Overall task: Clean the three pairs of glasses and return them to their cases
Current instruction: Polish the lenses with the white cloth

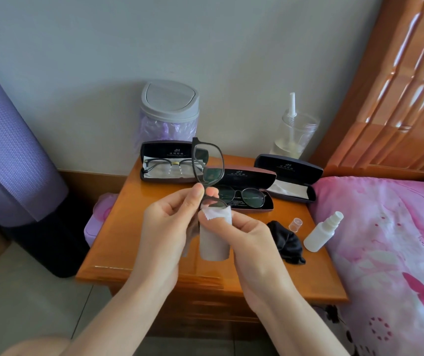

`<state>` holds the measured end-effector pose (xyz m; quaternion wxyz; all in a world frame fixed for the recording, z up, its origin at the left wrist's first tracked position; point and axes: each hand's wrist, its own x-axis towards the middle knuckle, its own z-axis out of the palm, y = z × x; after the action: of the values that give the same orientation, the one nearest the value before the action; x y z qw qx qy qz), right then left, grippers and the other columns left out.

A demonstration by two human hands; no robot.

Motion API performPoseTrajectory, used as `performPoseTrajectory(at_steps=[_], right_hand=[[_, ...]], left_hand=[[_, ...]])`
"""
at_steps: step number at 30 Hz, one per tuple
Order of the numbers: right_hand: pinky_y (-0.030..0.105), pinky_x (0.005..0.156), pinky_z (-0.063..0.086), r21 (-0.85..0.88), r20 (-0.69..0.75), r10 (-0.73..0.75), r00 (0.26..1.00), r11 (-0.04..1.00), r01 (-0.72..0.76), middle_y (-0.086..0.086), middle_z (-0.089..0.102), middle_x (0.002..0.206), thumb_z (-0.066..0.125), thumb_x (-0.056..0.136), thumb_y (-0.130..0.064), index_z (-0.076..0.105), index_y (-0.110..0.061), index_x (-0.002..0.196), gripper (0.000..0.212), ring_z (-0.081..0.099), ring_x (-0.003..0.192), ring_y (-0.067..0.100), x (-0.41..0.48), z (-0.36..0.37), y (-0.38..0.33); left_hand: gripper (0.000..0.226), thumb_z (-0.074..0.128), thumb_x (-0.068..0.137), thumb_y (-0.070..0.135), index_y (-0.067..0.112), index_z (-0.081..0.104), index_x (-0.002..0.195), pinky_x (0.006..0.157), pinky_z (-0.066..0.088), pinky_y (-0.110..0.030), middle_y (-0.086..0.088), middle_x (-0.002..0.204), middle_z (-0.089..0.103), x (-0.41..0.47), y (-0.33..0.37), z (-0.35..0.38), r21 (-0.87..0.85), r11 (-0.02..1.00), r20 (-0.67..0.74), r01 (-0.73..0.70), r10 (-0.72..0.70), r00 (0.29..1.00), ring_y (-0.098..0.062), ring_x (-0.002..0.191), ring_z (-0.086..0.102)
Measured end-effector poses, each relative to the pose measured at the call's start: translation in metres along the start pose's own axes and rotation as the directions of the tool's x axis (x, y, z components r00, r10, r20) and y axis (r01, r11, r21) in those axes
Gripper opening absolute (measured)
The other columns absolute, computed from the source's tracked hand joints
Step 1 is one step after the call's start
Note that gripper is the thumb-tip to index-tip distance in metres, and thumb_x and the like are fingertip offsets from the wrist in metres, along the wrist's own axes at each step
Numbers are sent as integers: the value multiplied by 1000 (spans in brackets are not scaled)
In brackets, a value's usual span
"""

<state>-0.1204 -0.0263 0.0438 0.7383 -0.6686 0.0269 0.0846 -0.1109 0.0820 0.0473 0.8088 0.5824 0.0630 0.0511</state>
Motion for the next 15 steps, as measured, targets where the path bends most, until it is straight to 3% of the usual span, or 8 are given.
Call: performPoseTrajectory(at_steps=[2,5,7,10,13,15], right_hand=[[12,61,48,-57,19,-3,1000,998,5,7,73,87,70,81,-26,75,-11,91,19,60,72,6,-4,-2,3],[10,61,48,-88,37,-3,999,996,6,4,74,84,71,77,-26,76,-14,90,18,61,69,2,-9,-6,5],[10,62,48,-96,38,2,999,995,2,3,74,84,72,77,-26,76,-15,89,16,62,70,3,-10,-8,6],[12,61,49,-89,33,12,999,996,-9,4,74,83,72,78,-24,76,-12,86,15,62,70,5,-7,-8,5],[15,62,50,-47,17,-8,1000,999,9,3,73,83,72,74,-30,75,-11,87,23,63,74,7,0,-7,-1],[18,65,50,-7,2,-16,1000,1000,16,2,72,83,72,71,-35,75,-10,88,30,64,77,10,6,-8,-6]], left_hand=[[26,57,73,36,17,74,79,55,54,-20,2,72,75,3,1,-3,-23,1000,-14,9,-9,1000,-7,71,72],[25,59,71,37,19,74,80,79,55,-29,0,86,76,5,0,-6,-40,999,-17,16,-17,1000,-12,88,72],[23,59,70,37,21,75,77,83,53,-29,2,88,76,5,0,-6,-34,999,-11,13,-13,1000,-9,89,71],[24,58,71,39,24,77,72,71,56,-23,4,82,76,4,0,-4,-4,1000,8,-2,2,1000,-7,84,72],[27,56,73,36,16,74,78,51,53,-17,1,68,73,2,2,-2,19,1000,56,-5,4,998,-6,64,70],[28,56,75,33,13,73,82,51,52,-16,-1,69,73,0,3,-1,13,1000,87,-11,10,996,-7,63,69]])
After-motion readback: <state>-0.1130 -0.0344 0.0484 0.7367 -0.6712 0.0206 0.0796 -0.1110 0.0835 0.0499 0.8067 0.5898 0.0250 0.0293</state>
